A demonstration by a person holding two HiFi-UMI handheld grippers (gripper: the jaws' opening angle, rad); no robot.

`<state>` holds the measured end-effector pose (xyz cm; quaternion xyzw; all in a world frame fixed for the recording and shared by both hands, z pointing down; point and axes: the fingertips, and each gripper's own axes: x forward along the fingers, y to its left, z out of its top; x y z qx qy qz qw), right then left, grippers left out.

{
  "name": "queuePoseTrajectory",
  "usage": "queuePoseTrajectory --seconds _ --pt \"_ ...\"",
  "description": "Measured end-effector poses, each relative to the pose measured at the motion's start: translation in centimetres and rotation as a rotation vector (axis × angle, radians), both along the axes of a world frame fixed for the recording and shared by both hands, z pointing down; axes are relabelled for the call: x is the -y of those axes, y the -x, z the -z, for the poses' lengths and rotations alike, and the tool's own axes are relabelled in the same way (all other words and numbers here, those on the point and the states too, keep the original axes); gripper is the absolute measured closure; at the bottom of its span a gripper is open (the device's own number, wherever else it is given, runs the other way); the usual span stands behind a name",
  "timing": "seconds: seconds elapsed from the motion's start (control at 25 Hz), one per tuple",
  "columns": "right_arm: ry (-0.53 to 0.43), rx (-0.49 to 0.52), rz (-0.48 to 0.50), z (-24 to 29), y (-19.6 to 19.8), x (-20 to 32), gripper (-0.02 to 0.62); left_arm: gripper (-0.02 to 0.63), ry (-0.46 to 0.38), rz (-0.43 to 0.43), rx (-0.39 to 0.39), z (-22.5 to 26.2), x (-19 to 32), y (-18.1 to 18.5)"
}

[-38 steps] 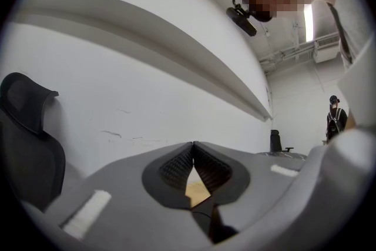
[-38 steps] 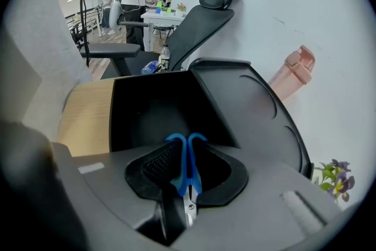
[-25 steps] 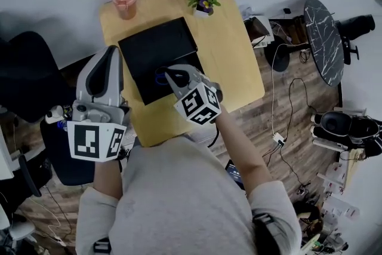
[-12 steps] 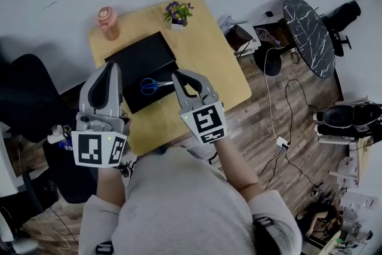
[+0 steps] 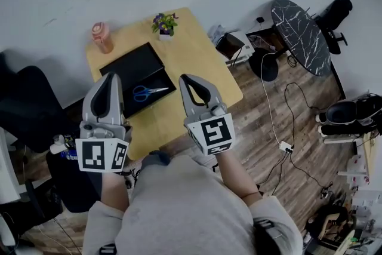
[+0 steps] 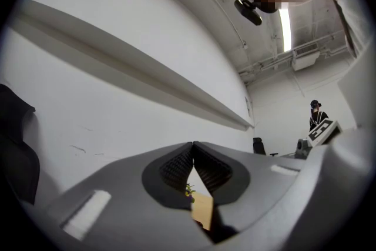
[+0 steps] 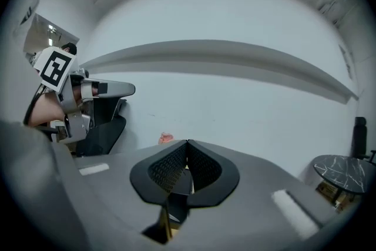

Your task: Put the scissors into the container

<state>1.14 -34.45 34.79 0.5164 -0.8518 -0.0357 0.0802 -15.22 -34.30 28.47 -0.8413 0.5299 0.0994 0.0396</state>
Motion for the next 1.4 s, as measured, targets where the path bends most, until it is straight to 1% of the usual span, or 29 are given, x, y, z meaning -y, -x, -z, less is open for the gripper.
queuePoseTrajectory --seconds 0.2,0.48,0.72,1.4 --pt "-0.045 0.041 -0.034 2.2 -2.2 -1.7 0.591 0.548 -0.019 -0.002 0.008 0.9 -1.5 -1.4" --pt "-0.106 0.088 -0.071 4.2 -4.2 -4.1 0.591 0.548 -0.043 -0.005 0.012 1.9 -3.5 -2.8" --pt "-0.145 0.109 -0.107 5.6 -6.0 -5.8 0.591 0.548 -0.053 -0.011 0.015 2.3 -4.8 -3.8" --pt "-0.194 0.141 -0.145 7.5 -8.9 -9.6 0.591 0.548 -0.063 -0.014 0.007 2.8 -8.1 -5.8"
